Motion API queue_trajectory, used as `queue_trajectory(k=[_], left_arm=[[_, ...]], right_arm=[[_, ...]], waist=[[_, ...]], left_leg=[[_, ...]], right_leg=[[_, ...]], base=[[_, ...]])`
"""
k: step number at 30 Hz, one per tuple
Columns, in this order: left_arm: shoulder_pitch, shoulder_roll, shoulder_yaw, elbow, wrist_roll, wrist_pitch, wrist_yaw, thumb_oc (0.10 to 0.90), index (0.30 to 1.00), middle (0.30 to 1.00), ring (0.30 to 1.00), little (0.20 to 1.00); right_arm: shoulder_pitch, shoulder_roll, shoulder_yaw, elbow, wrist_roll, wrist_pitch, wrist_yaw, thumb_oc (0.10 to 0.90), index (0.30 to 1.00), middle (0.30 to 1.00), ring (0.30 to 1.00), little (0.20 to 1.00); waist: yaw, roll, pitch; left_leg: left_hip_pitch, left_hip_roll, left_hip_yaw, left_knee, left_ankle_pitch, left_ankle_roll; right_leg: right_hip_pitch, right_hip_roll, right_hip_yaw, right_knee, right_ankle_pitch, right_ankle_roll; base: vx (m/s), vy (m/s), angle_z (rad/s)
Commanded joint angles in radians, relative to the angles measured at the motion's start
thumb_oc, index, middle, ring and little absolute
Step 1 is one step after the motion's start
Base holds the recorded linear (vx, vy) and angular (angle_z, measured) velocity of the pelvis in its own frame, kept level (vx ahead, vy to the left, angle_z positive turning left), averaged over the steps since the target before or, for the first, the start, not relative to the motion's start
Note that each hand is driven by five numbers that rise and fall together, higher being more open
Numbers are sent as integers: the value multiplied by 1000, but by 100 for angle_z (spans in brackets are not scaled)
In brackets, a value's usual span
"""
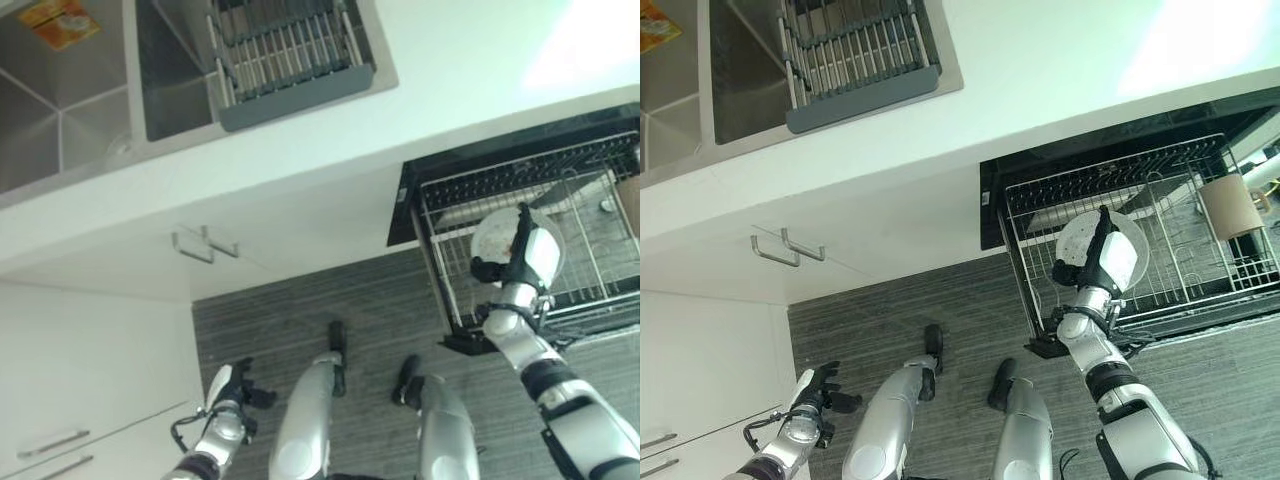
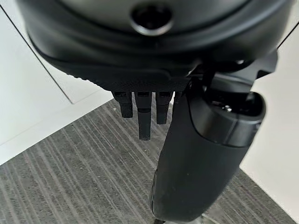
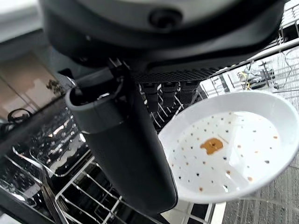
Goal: Place the dishes in the dishwasher.
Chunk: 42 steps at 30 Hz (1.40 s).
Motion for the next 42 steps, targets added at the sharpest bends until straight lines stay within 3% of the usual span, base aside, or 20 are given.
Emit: queue_trajectory(k=[1, 5, 8, 13, 15, 19, 23, 25, 28, 32, 38, 42], left_arm=[[82, 6, 20, 7, 6, 6, 48, 800, 900, 900, 900, 900], [127, -10, 36, 19, 31, -7, 57, 800, 900, 900, 900, 900], [170, -17, 62, 23, 48, -6, 58, 800, 900, 900, 900, 900], [230, -40, 130, 42, 68, -20, 55, 800, 900, 900, 900, 900], [240, -47, 151, 48, 69, -16, 49, 800, 900, 900, 900, 900], [258, -42, 193, 60, 58, -8, 38, 800, 900, 900, 900, 900], [270, -31, 212, 70, 48, -9, 27, 800, 900, 900, 900, 900], [273, -23, 210, 81, 31, -12, 17, 800, 900, 900, 900, 900], [265, -16, 186, 91, 10, -13, 19, 800, 900, 900, 900, 900], [219, -8, 135, 103, -61, -18, 31, 800, 900, 900, 900, 900], [148, -18, 94, 77, -111, -15, 37, 800, 900, 900, 900, 900], [118, -32, 74, 46, -152, -30, 40, 800, 900, 900, 900, 900]], right_arm=[[19, -33, -51, -109, 41, -90, -154, 800, 900, 900, 900, 900], [110, -30, -110, -271, -74, -149, -267, 800, 900, 900, 900, 900], [218, -46, -177, -449, -108, -222, -292, 800, 900, 900, 900, 900], [390, -50, -334, -671, -147, -334, -358, 800, 900, 900, 900, 900], [454, -66, -410, -717, -188, -317, -401, 800, 900, 900, 900, 900], [586, -103, -584, -730, -210, -204, -463, 800, 900, 900, 900, 900], [679, -99, -694, -660, -98, -150, -472, 800, 900, 900, 900, 900], [736, -74, -760, -532, 33, -179, -462, 800, 900, 900, 900, 900], [748, -57, -767, -414, 100, -200, -436, 800, 900, 900, 900, 900], [687, -26, -720, -236, 333, -274, -353, 800, 900, 900, 900, 900], [578, -18, -608, -80, 415, -209, -266, 800, 900, 900, 900, 900], [475, -33, -497, 7, 371, -193, -215, 800, 900, 900, 900, 900]], waist=[[-26, 8, -35], [-49, -9, -87], [-73, -29, -135], [-124, -69, -212], [-148, -81, -241], [-197, -94, -277], [-233, -101, -280], [-251, -101, -274], [-257, -94, -268], [-245, -71, -234], [-210, -27, -169], [-167, 8, -118]], left_leg=[[118, -5, -26, 16, -181, -24], [161, 6, -14, 16, -212, -28], [183, 14, 0, 16, -228, -31], [206, 26, 36, 16, -238, -32], [213, 33, 57, 16, -245, -33], [223, 50, 105, 16, -259, -32], [233, 60, 132, 16, -268, -25], [239, 64, 147, 16, -271, -22], [235, 64, 150, 16, -269, -21], [206, 60, 139, 16, -254, -26], [158, 53, 111, 16, -228, -34], [119, 37, 93, 16, -205, -37]], right_leg=[[82, 67, 35, -6, -56, 19], [170, 87, 37, -117, -32, 33], [228, 107, 41, -205, -7, 47], [237, 103, 72, -216, -3, 73], [232, 99, 86, -216, -2, 82], [226, 100, 112, -216, -2, 95], [224, 106, 127, -216, 0, 98], [222, 106, 135, -216, 4, 99], [223, 107, 136, -216, 2, 94], [216, 111, 126, -216, -8, 74], [200, 110, 87, -216, -14, 43], [155, 97, 47, -150, -45, 17]], base=[[108, 73, -6], [99, 46, -5], [61, 34, -14], [22, 30, -21], [31, 21, -33], [18, 7, -27], [1, -34, -29], [-2, -62, -29], [0, -23, -9], [-77, -1, -1], [-117, 36, 9], [-141, 56, 21]])
